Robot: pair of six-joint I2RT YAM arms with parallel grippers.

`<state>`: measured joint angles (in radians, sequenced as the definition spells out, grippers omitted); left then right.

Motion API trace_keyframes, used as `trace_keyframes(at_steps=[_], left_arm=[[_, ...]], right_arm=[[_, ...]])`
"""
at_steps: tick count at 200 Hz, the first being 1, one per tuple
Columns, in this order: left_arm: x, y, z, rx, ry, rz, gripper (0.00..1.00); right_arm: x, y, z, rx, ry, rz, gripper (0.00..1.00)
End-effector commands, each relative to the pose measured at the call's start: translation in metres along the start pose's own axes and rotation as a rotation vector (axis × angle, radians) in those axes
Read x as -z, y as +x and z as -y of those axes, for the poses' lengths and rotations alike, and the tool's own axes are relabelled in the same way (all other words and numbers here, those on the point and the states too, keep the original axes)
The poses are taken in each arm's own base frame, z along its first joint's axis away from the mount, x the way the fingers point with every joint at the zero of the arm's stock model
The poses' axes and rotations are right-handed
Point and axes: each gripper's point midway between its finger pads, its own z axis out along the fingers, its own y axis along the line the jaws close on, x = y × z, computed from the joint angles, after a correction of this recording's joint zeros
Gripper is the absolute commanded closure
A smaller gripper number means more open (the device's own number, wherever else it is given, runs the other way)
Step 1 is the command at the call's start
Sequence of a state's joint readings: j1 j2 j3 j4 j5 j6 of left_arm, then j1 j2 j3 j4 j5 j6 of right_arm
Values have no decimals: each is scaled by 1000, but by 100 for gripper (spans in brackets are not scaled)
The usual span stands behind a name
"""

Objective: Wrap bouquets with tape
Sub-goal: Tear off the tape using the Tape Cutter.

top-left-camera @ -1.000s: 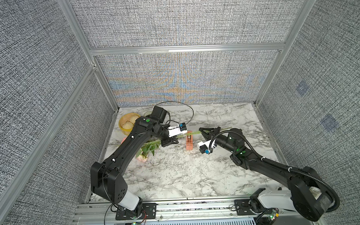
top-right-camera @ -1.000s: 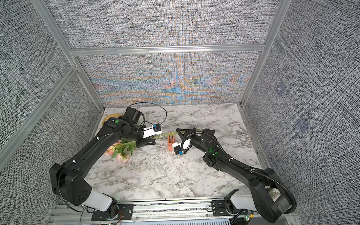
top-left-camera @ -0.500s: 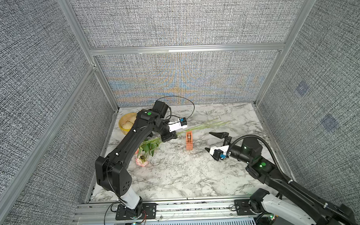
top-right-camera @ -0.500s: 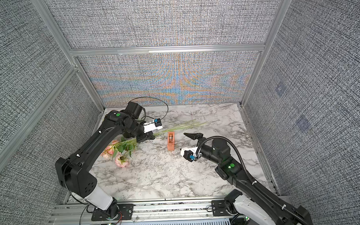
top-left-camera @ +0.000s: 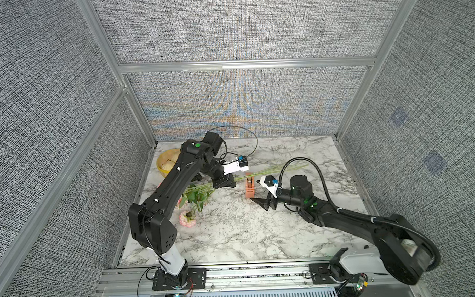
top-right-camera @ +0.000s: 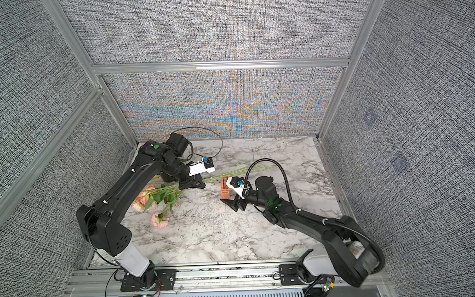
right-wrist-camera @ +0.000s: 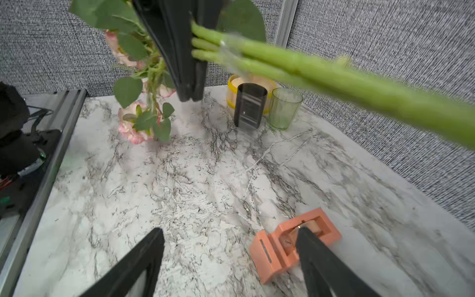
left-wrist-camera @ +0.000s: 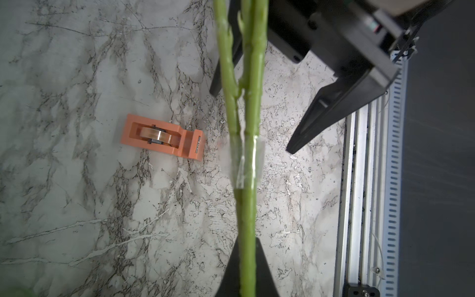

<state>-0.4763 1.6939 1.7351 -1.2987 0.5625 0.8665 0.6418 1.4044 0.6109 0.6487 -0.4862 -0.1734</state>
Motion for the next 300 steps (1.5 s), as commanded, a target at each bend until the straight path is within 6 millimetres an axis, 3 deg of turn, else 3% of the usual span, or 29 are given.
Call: trace_keyframes(at_steps=[1,32,49,102,132,187,240,300], left_arm=[[2,-7,9,-12,39,42,100],[2,-10,7,-11,33,49,100],[1,-9,3,0,21,40,100],[-6,2,-14,59,-29,-25,100],[-9,5,-12,57,-17,-30,100],[-13,10,-4,58,15,-32,100],[-13,11,3,54,39,-31,100],[-17,14,11,57,77,-59,100]], right_arm=[[-11,-50,2,-31,-16,200,17],[-30,-51,-14,35,-62,203,18],[-32,-51,-22,44,-98,203,24],[-4,-58,-63,92,-268,227,40],[0,-69,-69,124,-295,247,40],[-9,-89,-45,236,-172,243,39],[-15,-77,-17,283,-55,119,37],[-12,-85,3,273,-13,81,35]])
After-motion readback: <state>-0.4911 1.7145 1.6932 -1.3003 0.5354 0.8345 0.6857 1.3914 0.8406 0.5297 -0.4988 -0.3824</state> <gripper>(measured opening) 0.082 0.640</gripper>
